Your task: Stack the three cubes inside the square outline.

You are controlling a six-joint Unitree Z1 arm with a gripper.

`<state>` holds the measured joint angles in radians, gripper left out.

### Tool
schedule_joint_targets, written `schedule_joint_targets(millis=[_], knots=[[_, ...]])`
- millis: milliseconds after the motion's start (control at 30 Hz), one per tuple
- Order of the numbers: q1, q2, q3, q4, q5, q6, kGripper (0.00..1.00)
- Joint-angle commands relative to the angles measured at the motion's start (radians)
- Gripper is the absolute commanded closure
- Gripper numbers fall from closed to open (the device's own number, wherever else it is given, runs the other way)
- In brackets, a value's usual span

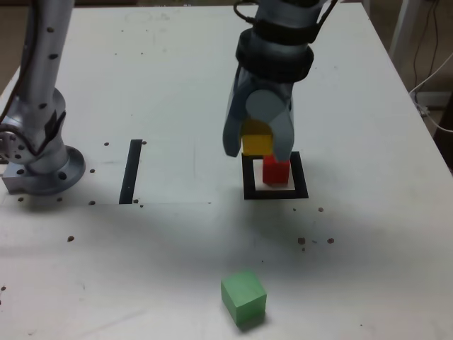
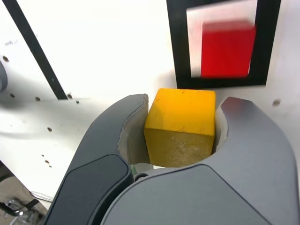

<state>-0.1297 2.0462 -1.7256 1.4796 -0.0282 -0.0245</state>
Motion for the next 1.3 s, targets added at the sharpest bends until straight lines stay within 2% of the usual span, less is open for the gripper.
schedule_joint_targets(millis=[0,600,1267], knots=[[0.016,0.018,-0.022,0.002,0.0,0.017,0.8],[0.085,0.111,-0.07,-0.016,-0.034,0.076,0.8],[0.095,0.136,-0.072,-0.028,-0.042,0.085,0.8]])
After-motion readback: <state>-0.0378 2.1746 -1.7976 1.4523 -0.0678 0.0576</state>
